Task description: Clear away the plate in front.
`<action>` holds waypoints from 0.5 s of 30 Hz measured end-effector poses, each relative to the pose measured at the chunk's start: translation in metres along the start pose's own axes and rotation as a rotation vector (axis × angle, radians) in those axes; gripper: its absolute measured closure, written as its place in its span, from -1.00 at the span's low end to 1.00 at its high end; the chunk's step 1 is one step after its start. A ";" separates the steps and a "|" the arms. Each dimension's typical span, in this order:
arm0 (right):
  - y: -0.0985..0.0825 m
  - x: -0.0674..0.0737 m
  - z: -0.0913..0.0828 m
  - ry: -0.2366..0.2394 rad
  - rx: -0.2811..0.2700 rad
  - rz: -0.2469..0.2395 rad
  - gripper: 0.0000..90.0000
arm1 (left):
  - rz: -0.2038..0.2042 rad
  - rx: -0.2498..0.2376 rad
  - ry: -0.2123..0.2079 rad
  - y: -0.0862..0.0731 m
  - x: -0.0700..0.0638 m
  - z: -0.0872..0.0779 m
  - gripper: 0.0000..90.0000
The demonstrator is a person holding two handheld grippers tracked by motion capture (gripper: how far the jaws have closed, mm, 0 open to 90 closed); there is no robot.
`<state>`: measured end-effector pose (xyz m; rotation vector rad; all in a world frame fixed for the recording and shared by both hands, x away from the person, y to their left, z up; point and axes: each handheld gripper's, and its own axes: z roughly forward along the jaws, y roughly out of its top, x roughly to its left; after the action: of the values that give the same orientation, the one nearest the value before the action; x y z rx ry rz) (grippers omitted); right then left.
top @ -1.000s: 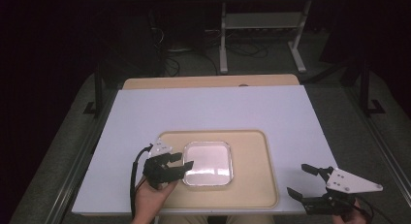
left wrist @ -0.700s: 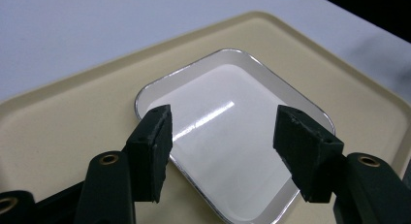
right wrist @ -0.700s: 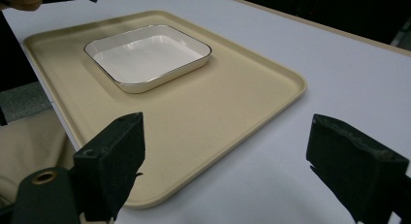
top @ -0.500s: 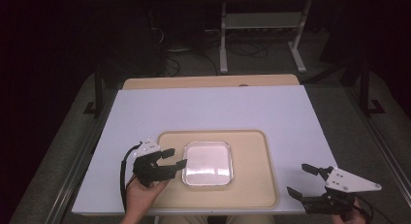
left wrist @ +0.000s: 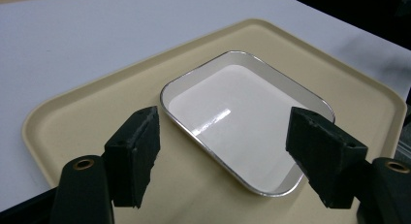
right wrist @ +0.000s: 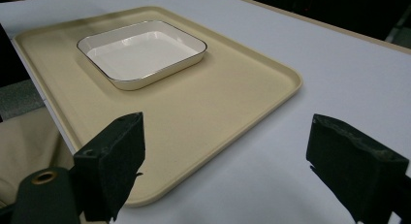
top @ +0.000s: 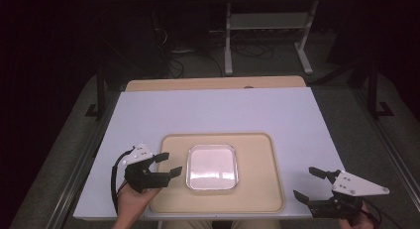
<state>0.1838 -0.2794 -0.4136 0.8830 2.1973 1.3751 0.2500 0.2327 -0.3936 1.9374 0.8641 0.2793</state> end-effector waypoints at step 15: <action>-0.001 -0.003 -0.003 -0.021 -0.009 0.012 -0.71 | 0.022 -0.015 0.051 -0.015 0.007 -0.026 -0.43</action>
<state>0.1839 -0.2833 -0.4133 0.9045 2.1715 1.3742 0.2341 0.2594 -0.3943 1.9343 0.8718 0.3481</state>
